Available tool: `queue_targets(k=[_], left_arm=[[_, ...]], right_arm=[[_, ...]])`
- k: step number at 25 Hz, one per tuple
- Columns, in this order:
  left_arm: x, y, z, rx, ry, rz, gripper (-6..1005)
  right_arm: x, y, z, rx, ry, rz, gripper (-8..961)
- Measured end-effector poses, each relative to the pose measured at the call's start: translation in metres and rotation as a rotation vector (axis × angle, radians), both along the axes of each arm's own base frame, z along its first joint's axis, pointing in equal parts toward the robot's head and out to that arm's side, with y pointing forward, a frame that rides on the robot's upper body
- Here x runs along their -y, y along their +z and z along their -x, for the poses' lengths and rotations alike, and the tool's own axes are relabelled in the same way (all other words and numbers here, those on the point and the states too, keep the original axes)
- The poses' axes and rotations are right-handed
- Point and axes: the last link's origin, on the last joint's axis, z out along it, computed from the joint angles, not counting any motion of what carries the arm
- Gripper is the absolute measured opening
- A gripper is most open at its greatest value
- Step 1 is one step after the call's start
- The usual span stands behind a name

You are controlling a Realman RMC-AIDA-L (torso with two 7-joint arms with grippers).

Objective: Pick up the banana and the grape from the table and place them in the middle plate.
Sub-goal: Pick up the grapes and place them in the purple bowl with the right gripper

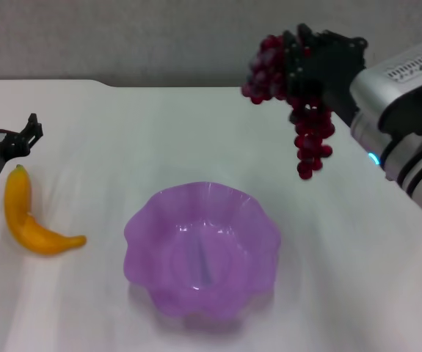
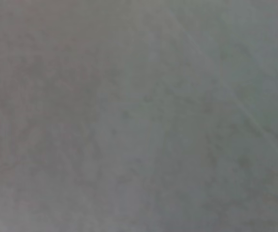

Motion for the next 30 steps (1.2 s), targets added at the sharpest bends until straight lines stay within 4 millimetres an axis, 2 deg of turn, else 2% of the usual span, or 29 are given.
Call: queue_targets(k=[3, 4, 5, 11, 13, 21, 24, 28, 30], left_arm=[[0.000, 0.000, 0.000, 0.000, 0.000, 0.000, 868], [-0.001, 0.000, -0.001, 0.001, -0.003, 0.000, 868], [-0.001, 0.000, -0.001, 0.001, -0.003, 0.000, 867], [-0.002, 0.000, -0.004, 0.003, -0.010, -0.001, 867], [-0.002, 0.000, -0.004, 0.003, -0.010, -0.001, 867], [-0.002, 0.000, -0.004, 0.003, -0.010, -0.001, 866], [-0.004, 0.000, -0.007, 0.004, -0.018, -0.002, 866], [-0.006, -0.001, -0.009, 0.005, -0.022, -0.002, 866], [-0.006, -0.001, -0.009, 0.005, -0.022, -0.002, 865]], right_arm=[[0.007, -0.010, 0.013, 0.025, 0.045, 0.033, 158], [0.012, -0.020, 0.020, 0.044, 0.074, 0.061, 158], [0.012, -0.020, 0.020, 0.044, 0.074, 0.061, 158], [0.038, -0.056, 0.035, 0.078, 0.159, 0.163, 159], [0.042, -0.060, 0.037, 0.082, 0.172, 0.174, 159], [0.034, -0.059, 0.031, 0.053, 0.090, 0.239, 158], [0.028, -0.061, 0.021, 0.061, 0.049, 0.257, 158], [0.022, -0.079, 0.012, 0.079, 0.009, 0.321, 157], [0.022, -0.082, 0.011, 0.084, 0.012, 0.325, 157]])
